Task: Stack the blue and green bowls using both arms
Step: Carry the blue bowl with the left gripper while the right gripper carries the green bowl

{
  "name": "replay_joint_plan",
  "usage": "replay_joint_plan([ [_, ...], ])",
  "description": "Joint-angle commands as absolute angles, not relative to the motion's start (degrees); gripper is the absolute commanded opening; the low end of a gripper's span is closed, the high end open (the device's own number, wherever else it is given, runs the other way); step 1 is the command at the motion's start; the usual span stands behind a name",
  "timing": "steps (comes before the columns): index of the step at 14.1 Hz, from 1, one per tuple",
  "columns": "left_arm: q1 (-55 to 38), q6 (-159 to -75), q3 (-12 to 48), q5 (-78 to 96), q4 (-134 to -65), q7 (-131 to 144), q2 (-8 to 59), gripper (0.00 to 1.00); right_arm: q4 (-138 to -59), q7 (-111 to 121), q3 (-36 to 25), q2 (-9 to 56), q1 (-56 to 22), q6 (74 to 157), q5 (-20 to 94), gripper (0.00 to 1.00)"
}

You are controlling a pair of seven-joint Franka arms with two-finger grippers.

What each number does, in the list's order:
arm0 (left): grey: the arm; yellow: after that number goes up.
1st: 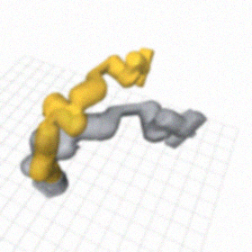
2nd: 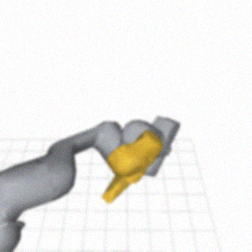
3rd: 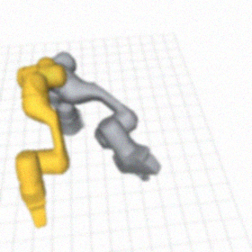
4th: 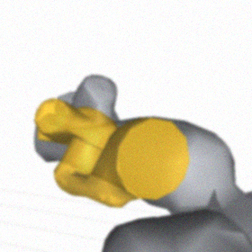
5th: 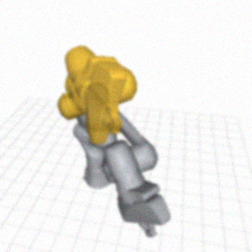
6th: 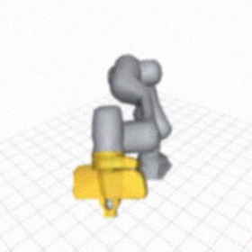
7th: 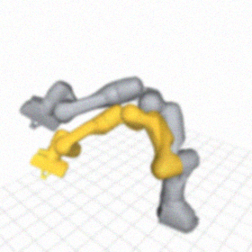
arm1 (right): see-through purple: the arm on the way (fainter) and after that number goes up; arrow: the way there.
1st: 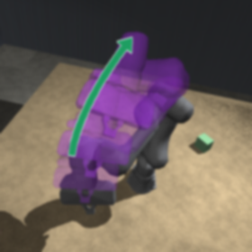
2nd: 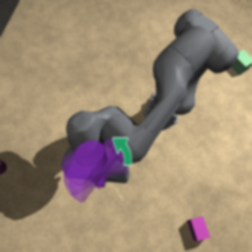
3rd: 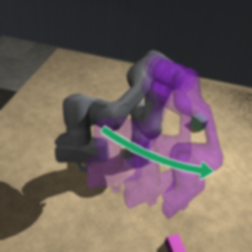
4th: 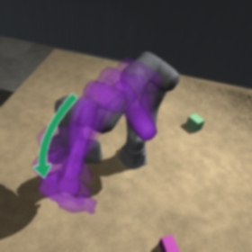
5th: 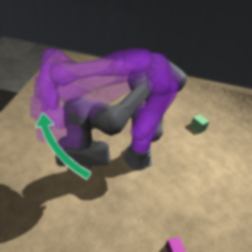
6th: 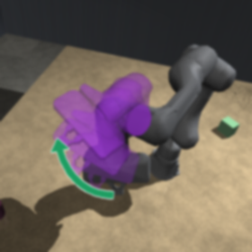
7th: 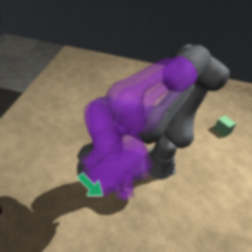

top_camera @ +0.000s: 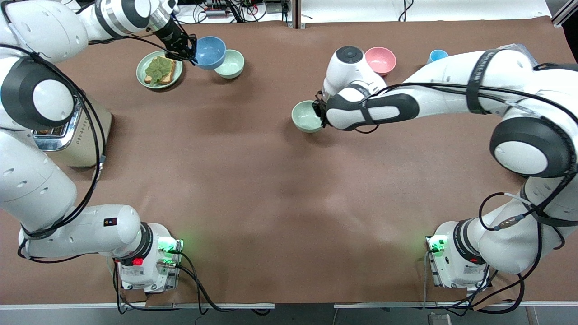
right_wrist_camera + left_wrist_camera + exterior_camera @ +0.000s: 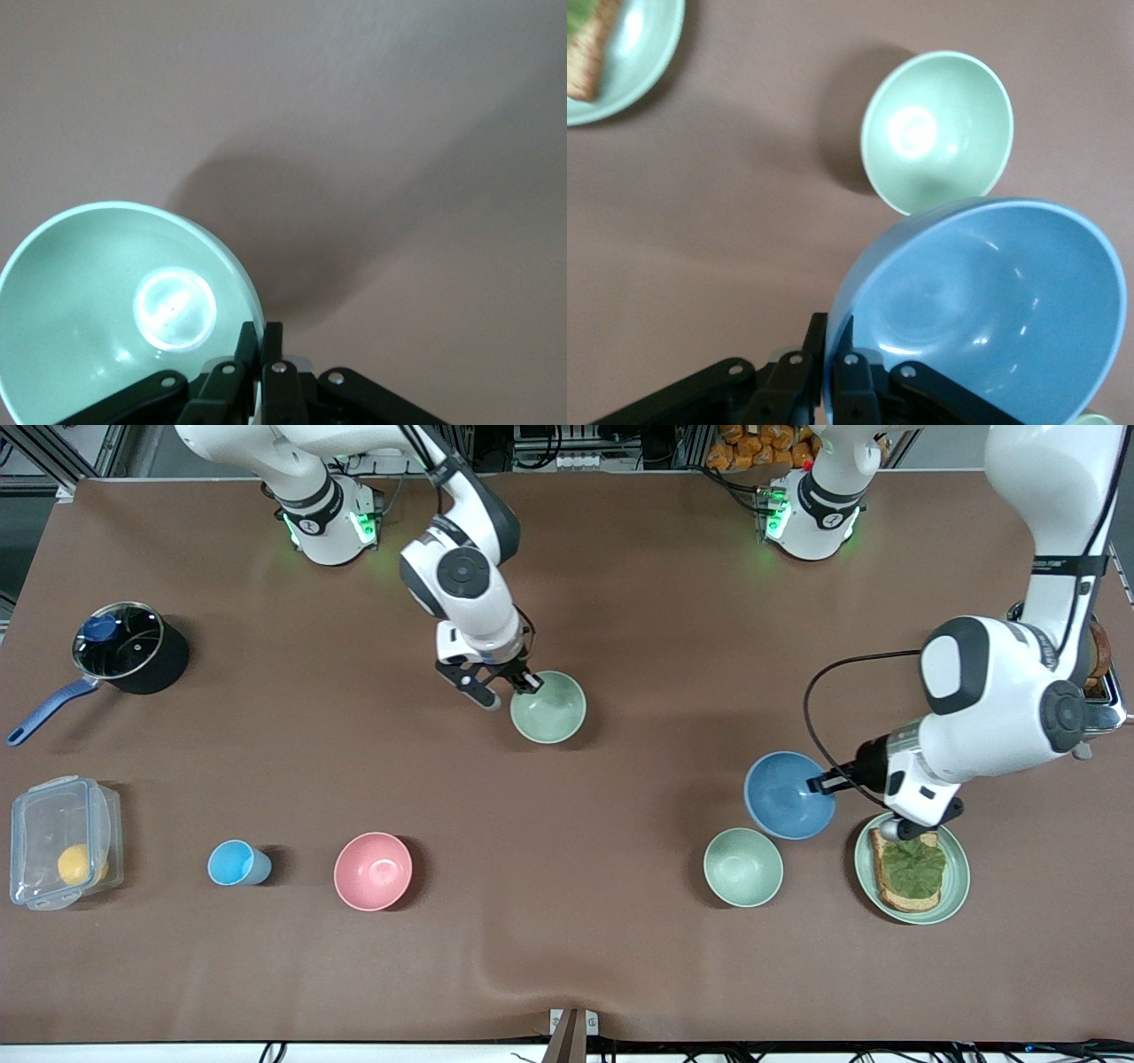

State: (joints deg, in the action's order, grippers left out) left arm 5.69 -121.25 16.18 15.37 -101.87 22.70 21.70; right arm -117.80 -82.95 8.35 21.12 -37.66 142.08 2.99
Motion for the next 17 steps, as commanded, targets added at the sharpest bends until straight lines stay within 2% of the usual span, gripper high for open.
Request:
replay_joint_plan([
  [1,3.88,-120.32,16.96,16.96,-100.37,25.22,23.20,0.00,-115.40,-88.40,8.09,22.67,-40.68,142.29,0.45,0.00],
  [6,0.01,-120.32,17.05,19.07,-100.72,27.85,24.69,0.00,-115.31,-93.69,8.09,24.08,-43.15,143.53,-2.11,0.00],
  [7,-0.70,-120.41,17.05,19.25,-100.81,28.47,24.78,0.00,-115.40,-93.69,8.09,24.43,-43.07,143.53,-2.28,0.05],
  [8,-1.05,-120.58,17.14,19.42,-100.64,28.82,24.79,0.00,-115.40,-93.60,8.00,24.61,-42.98,143.53,-2.29,0.24],
  [9,-1.14,-120.85,17.14,20.73,-100.46,28.92,24.87,0.00,-115.40,-93.60,8.00,24.61,-42.89,143.53,-2.29,0.29],
  [12,-3.06,-120.94,17.14,22.15,-100.81,30.14,25.31,0.00,-115.31,-93.60,8.00,24.52,-42.98,143.53,-2.29,0.63],
  [14,-4.39,-120.94,17.14,22.15,-100.90,33.47,25.31,0.00,-115.23,-93.26,8.00,24.00,-42.02,143.09,-2.29,0.64],
  [16,-6.23,-121.55,17.14,22.15,-102.56,34.10,24.79,0.00,-113.56,-93.08,8.00,23.56,-40.53,142.12,-1.76,0.86],
  [17,-6.68,-123.47,17.14,22.15,-103.87,34.97,24.00,0.00,-113.03,-92.82,8.09,23.55,-39.21,140.99,-1.58,0.90],
])
